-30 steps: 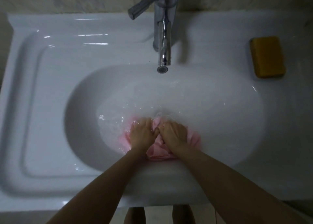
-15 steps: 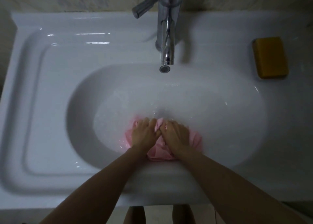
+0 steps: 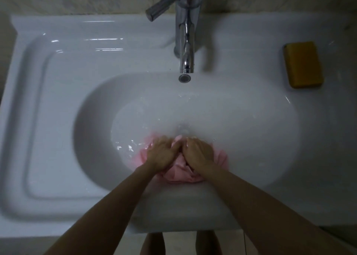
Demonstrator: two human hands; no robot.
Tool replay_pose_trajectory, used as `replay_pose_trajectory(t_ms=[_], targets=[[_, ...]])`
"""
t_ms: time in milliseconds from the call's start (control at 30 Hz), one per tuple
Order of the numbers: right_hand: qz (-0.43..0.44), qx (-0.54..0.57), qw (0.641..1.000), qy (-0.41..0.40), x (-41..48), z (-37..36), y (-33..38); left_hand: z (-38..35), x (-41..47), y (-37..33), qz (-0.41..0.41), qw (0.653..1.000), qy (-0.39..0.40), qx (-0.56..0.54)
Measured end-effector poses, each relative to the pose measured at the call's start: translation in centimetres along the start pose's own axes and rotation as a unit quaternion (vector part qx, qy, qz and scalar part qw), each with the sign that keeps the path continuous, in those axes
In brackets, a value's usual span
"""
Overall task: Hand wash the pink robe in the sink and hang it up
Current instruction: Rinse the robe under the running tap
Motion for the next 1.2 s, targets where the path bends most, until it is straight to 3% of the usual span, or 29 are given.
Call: replay_pose_trajectory(t_ms=[67, 100, 167, 267, 300, 400, 700, 833, 967, 1200], targets=[[0.009, 0.054, 0.995, 0.086, -0.1, 0.2, -0.4, 0.2, -0.9, 0.0, -0.021, 0.996, 0.082, -0.006], [0.001, 0.135, 0.982, 0.136, -0.2, 0.5, -0.7, 0.2, -1.6, 0.0, -0.035, 0.994, 0.099, 0.028], [-0.014, 0.224, 0.963, 0.145, 0.3, 2.0, -1.6, 0.2, -2.8, -0.2, -0.082, 0.985, 0.065, 0.140], [-0.002, 0.031, 0.999, -0.022, 2.3, 4.6, -2.8, -0.2, -3.7, -0.7, -0.083, 0.979, 0.056, 0.179], [0.009, -0.015, 0.999, -0.031, 2.9, 4.6, -2.4, -0.1, -3.9, -0.8, -0.087, 0.980, 0.054, 0.171], [0.029, -0.052, 0.998, 0.010, 4.6, 3.4, -1.3, 0.0, -4.6, -0.6, -0.095, 0.983, 0.034, 0.152], [0.111, -0.178, 0.977, 0.030, 6.4, 2.0, 0.1, -0.3, -5.2, -0.1, -0.104, 0.983, 0.008, 0.151], [0.114, -0.103, 0.988, 0.025, 5.3, 2.3, -0.5, -0.5, -5.1, 0.1, -0.101, 0.985, -0.001, 0.142], [0.025, 0.033, 0.998, -0.054, 2.8, 3.2, -2.9, -0.4, -5.0, 0.0, -0.090, 0.990, 0.007, 0.112], [0.017, 0.128, 0.983, 0.128, -4.2, 2.9, -1.0, 0.1, -4.9, 0.0, -0.051, 0.996, 0.047, 0.053]])
Point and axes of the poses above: each hand's wrist, its own x-axis towards the middle knuckle, its own z-axis out of the back of the hand, y = z × x, the point moved 5 cm from there along x, towards the middle knuckle, and after that the axes turned 13 degrees about z, right-handed, at the moved point
